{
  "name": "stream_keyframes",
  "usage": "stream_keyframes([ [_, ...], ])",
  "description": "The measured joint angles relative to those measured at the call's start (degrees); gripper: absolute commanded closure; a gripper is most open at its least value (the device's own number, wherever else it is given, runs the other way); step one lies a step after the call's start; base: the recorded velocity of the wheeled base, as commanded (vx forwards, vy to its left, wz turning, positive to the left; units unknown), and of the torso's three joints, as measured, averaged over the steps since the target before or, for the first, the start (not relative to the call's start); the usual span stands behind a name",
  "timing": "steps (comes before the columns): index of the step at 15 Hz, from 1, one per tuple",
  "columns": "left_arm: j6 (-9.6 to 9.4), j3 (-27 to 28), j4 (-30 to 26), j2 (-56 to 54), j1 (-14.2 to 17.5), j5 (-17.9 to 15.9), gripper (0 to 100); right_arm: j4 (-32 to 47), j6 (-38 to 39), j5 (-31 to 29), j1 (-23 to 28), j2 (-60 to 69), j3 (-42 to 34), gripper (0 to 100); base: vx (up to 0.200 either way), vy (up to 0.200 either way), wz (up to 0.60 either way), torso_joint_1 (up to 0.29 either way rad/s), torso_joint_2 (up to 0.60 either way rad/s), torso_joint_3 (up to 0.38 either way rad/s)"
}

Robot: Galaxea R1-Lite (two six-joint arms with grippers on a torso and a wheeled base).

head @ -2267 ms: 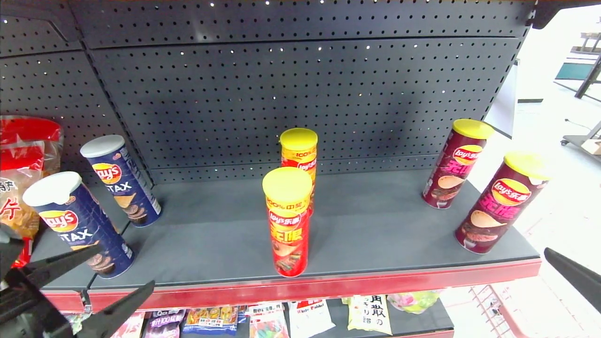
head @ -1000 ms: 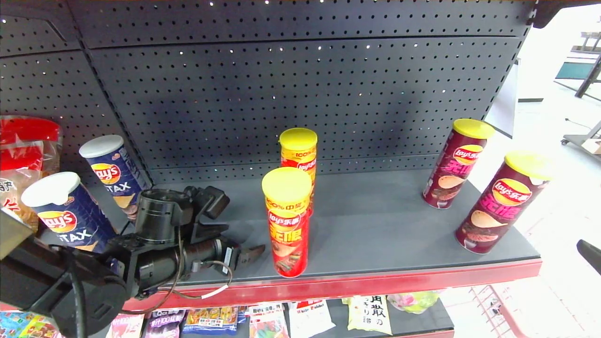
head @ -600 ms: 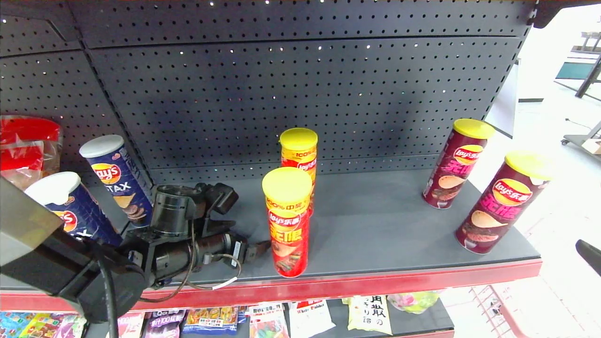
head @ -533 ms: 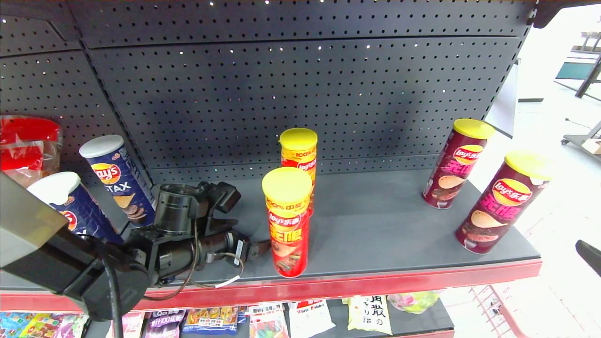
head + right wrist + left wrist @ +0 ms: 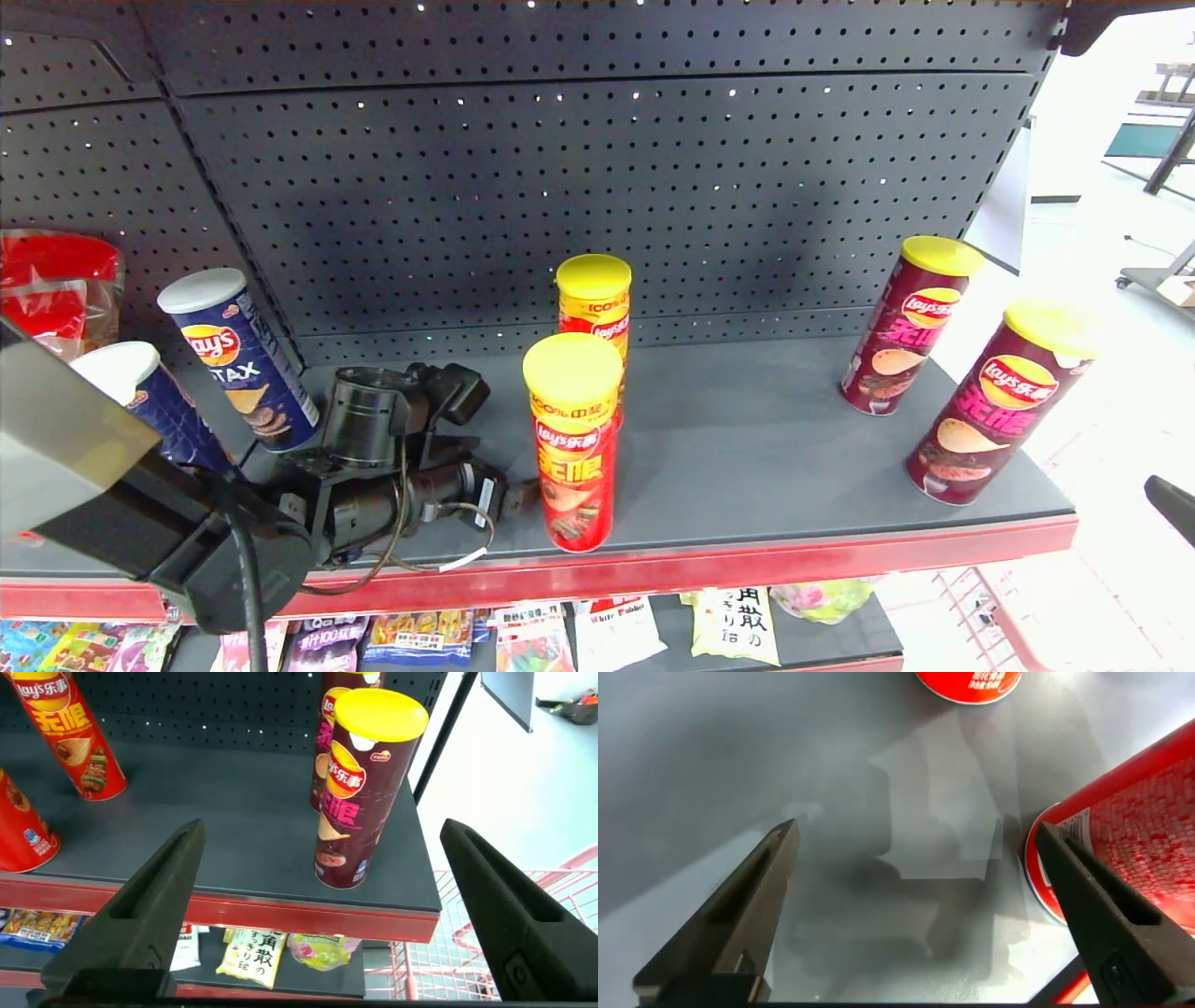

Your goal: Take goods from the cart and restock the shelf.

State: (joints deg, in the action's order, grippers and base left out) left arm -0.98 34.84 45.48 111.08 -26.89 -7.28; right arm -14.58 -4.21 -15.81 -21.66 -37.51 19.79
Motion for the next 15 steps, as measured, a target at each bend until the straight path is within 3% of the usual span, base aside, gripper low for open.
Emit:
stream_keyframes([
  [12, 0.43, -0.5, -0.4, -1.1, -0.7, 1.0, 0, 0.0, 0.6, 1.0, 0.0, -0.6, -1.0, 0, 0.0, 0.0, 0.0, 0.0, 0.0, 0.0],
  [15, 0.57, -1.8, -4.9, -7.8, -0.2, 1.8, 0, 0.1, 0.9, 5.5, 0.0, -1.2, -3.4, 0, 0.0, 0.0, 0.0, 0.0, 0.0, 0.0],
])
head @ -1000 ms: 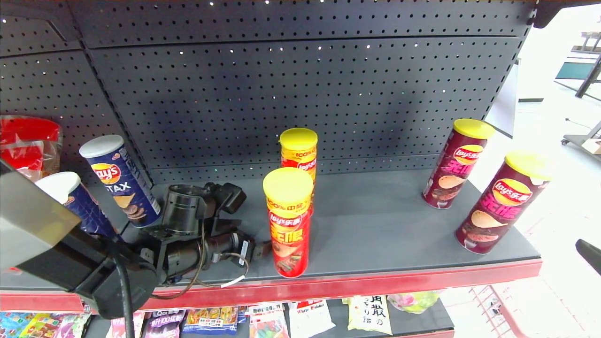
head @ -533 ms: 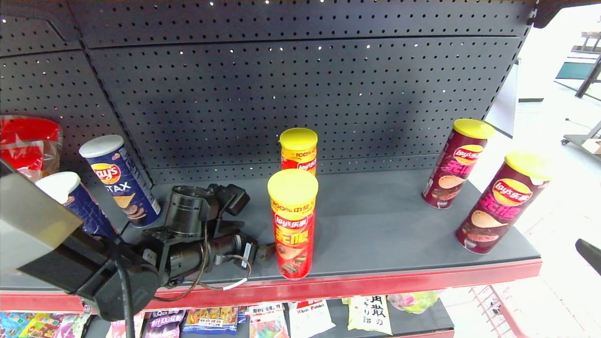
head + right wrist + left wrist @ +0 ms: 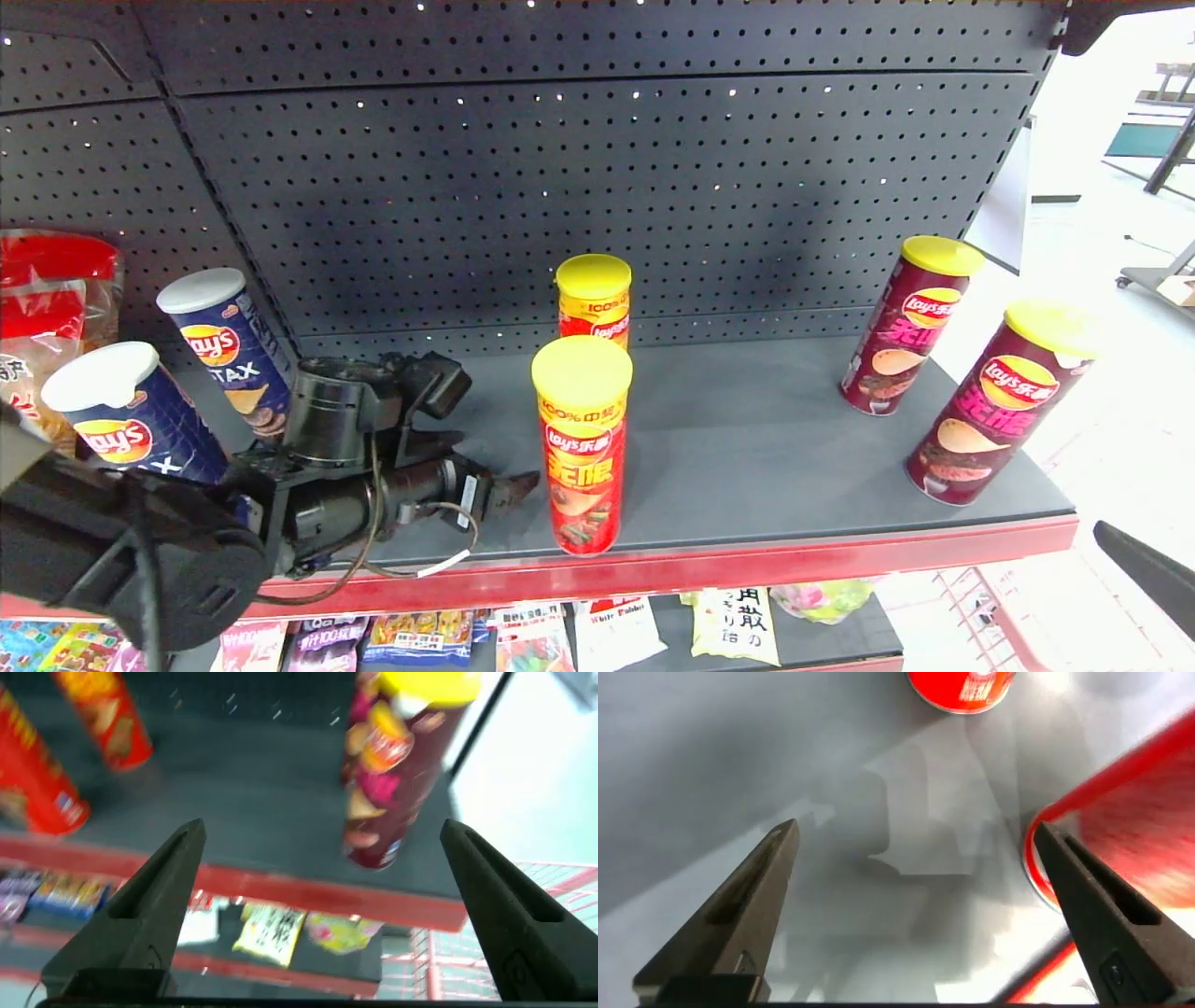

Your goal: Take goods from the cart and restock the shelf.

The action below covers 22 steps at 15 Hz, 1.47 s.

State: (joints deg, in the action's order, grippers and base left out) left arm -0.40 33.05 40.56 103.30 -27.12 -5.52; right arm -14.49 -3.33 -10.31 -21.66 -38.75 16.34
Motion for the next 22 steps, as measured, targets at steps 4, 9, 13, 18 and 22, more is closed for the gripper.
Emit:
stream_keyframes([
  [4, 0.05, -1.3, -14.2, -17.1, 1.9, 0.6, 0, 0.0, 0.0, -0.2, 0.9, -0.7, -1.7, 0, 0.0, 0.0, 0.0, 0.0, 0.0, 0.0],
  [9, -0.11, -0.4, -45.0, -48.8, 8.8, 1.9, 0, 1.1, -0.3, -0.8, 9.6, 4.1, -4.7, 0, 0.0, 0.0, 0.0, 0.0, 0.0, 0.0],
  [13, -0.17, 0.5, -67.1, -74.1, 14.8, 4.1, 0, 13.5, -3.8, -0.8, 11.8, 14.6, -5.8, 0, 0.0, 0.0, 0.0, 0.0, 0.0, 0.0],
  [18, 2.21, -1.8, -78.1, -93.6, 18.4, 13.2, 0, 30.1, -4.6, -0.7, 17.6, 29.5, -4.5, 0, 0.0, 0.0, 0.0, 0.0, 0.0, 0.0],
  [22, 5.05, -2.5, -78.3, -96.7, 22.1, 14.9, 0, 30.9, -2.7, 6.9, 21.3, 36.1, -6.7, 0, 0.0, 0.0, 0.0, 0.0, 0.0, 0.0],
])
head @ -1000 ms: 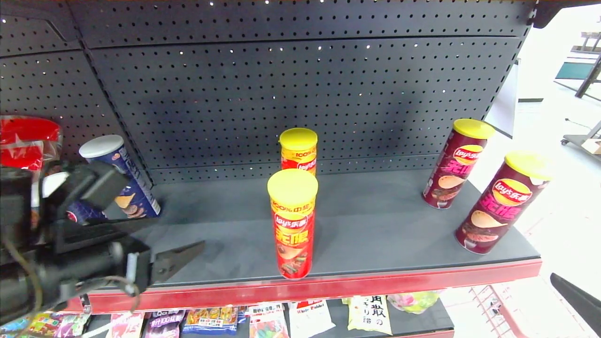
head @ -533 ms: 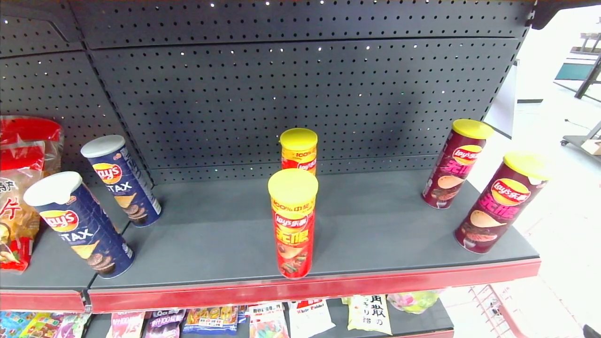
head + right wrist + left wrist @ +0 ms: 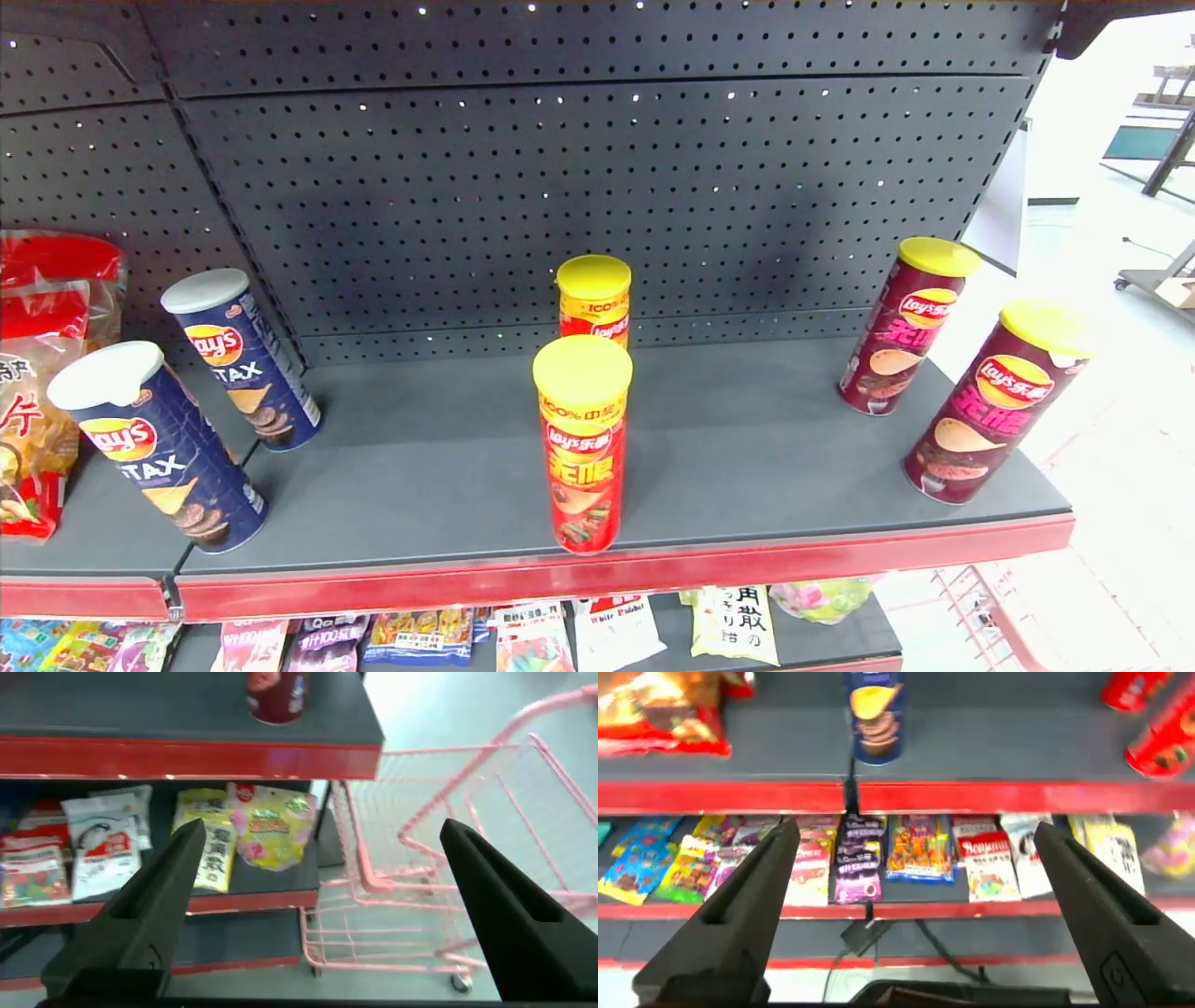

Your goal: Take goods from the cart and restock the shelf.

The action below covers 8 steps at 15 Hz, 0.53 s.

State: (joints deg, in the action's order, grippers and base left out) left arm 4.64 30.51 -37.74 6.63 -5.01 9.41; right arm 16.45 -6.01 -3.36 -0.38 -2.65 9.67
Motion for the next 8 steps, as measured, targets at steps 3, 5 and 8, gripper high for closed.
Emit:
stream_keyframes([
  [3, 0.63, -2.7, 2.2, -1.6, 6.0, -1.0, 0, -1.0, 2.1, 2.4, 0.2, 1.9, -0.8, 0, 0.0, 0.0, 0.0, 0.0, 0.0, 0.0],
  [5, 0.11, -6.4, 10.1, -3.3, 5.6, -3.4, 0, -3.9, 2.1, 4.6, 0.3, 2.3, -1.7, 0, 0.0, 0.0, 0.0, 0.0, 0.0, 0.0],
  [8, -2.05, -14.8, 16.9, -5.5, 4.8, -2.7, 0, -8.9, 1.8, 1.5, 0.2, 2.5, -3.6, 0, 0.0, 0.0, 0.0, 0.0, 0.0, 0.0],
])
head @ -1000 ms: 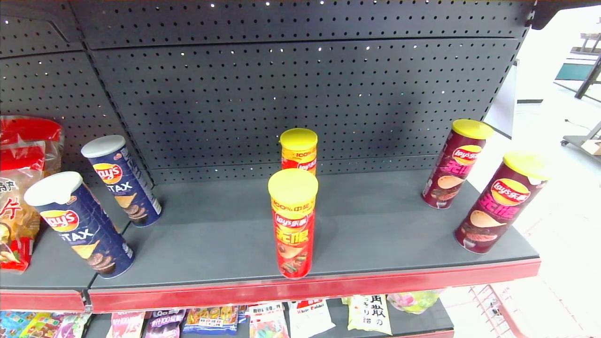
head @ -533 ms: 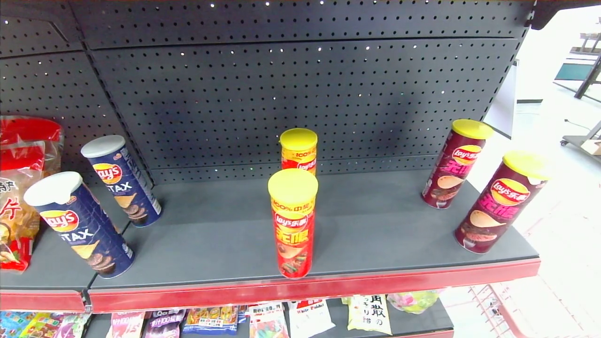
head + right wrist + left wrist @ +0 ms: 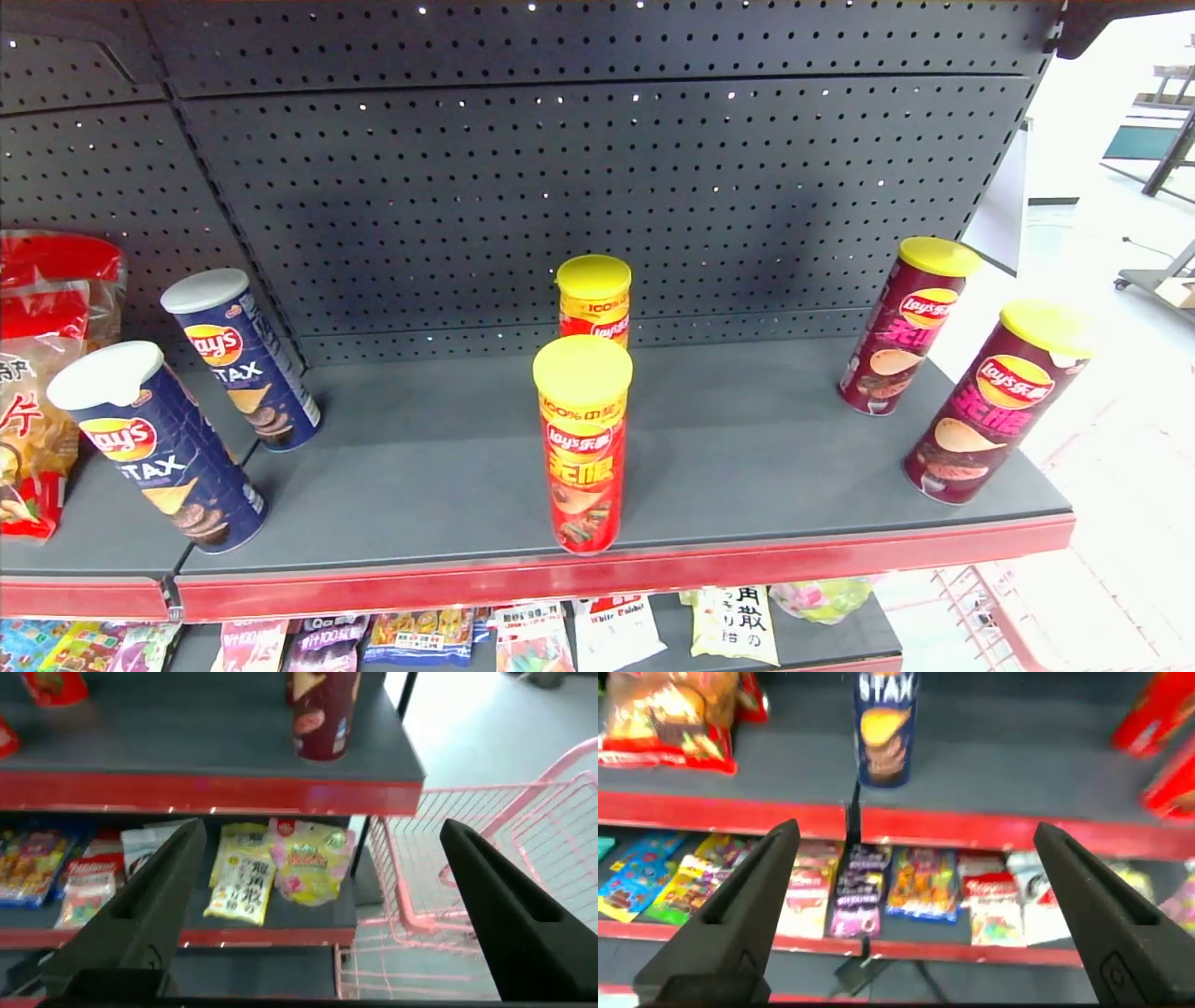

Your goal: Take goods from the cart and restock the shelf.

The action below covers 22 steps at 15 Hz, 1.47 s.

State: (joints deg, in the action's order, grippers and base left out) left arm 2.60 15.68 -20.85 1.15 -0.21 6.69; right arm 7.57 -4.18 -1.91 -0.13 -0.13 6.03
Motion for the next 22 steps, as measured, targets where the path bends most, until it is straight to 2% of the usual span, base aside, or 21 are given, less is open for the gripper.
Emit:
stream_keyframes([
  [1, -0.44, -2.7, 4.0, -0.4, -0.1, 0.6, 0, -3.2, -0.2, -3.2, 0.0, 0.0, -1.1, 0, 0.0, 0.0, 0.0, 0.0, 0.0, 0.0],
  [3, -0.72, -7.9, 13.4, -0.9, -0.2, 0.6, 0, -4.5, -0.9, -4.0, 0.0, 0.1, -2.5, 0, 0.0, 0.0, 0.0, 0.0, 0.0, 0.0],
  [4, -0.79, -10.0, 15.5, -0.9, -0.2, -0.8, 0, -5.1, -0.4, -3.4, 0.0, 0.1, -3.0, 0, 0.0, 0.0, 0.0, 0.0, 0.0, 0.0],
  [5, -0.79, -11.1, 16.0, -1.0, -0.2, -4.6, 0, -5.4, 0.8, -0.5, 0.0, 0.1, -3.3, 0, 0.0, 0.0, 0.0, 0.0, 0.0, 0.0],
  [6, -1.16, -11.7, 16.1, -1.0, -0.2, -6.9, 0, -5.3, 1.4, 2.0, 0.0, 0.1, -3.4, 0, 0.0, 0.0, 0.0, 0.0, 0.0, 0.0],
  [7, -2.52, -12.0, 16.2, -1.0, -0.2, -7.8, 0, -5.5, -0.6, 3.5, 0.0, 0.1, -3.5, 0, 0.0, 0.0, 0.0, 0.0, 0.0, 0.0],
  [9, -2.6, -12.3, 16.2, -1.0, -0.2, -6.3, 0, -5.6, -0.7, 2.0, 0.1, 0.1, -3.7, 0, 0.0, 0.0, 0.0, 0.0, 0.0, 0.0],
  [10, -2.69, -12.3, 16.2, -1.0, -0.2, -2.5, 0, -5.7, -1.0, 1.4, 0.1, 0.1, -3.8, 0, 0.0, 0.0, 0.0, 0.0, 0.0, 0.0],
  [11, -1.97, -12.4, 16.4, -1.0, -0.2, 1.4, 0, -5.8, -1.5, 1.5, 0.1, 0.1, -3.8, 0, 0.0, 0.0, 0.0, 0.0, 0.0, 0.0],
  [12, -1.15, -12.6, 17.1, -1.0, -0.2, 2.7, 0, -5.8, -1.2, 1.5, 0.1, 0.1, -3.8, 0, 0.0, 0.0, 0.0, 0.0, 0.0, 0.0],
  [13, -1.29, -12.9, 17.4, -1.0, -0.2, 2.5, 0, -5.8, -1.2, 1.9, 0.1, 0.1, -3.8, 0, 0.0, 0.0, 0.0, 0.0, 0.0, 0.0],
  [15, -2.55, -13.0, 17.7, -1.0, -0.1, -0.4, 0, -5.8, -0.1, 7.0, 0.1, 0.1, -3.8, 0, 0.0, 0.0, 0.0, 0.0, 0.0, 0.0],
  [17, -2.84, -13.1, 17.7, -1.0, -0.1, -1.3, 0, -5.5, 0.6, 4.3, 0.2, 0.1, -3.8, 0, 0.0, 0.0, 0.0, 0.0, 0.0, 0.0],
  [19, -2.84, -13.1, 17.7, -1.0, -0.1, -1.1, 0, -7.4, -0.8, -0.4, 0.2, 0.1, -4.0, 0, 0.0, 0.0, 0.0, 0.0, 0.0, 0.0],
  [20, -2.84, -13.1, 17.7, -1.0, -0.1, -1.0, 0, -8.4, -0.4, -0.8, 0.2, 0.1, -4.4, 0, 0.0, 0.0, 0.0, 0.0, 0.0, 0.0],
  [21, -2.84, -13.1, 17.7, -1.0, -0.1, -1.4, 0, -8.3, 0.4, 1.2, 0.1, 0.1, -4.6, 0, 0.0, 0.0, 0.0, 0.0, 0.0, 0.0],
  [22, -2.8, -13.1, 17.7, -1.0, -0.1, -1.4, 0, -8.1, 1.2, 6.2, 0.1, 0.1, -4.7, 0, 0.0, 0.0, 0.0, 0.0, 0.0, 0.0],
])
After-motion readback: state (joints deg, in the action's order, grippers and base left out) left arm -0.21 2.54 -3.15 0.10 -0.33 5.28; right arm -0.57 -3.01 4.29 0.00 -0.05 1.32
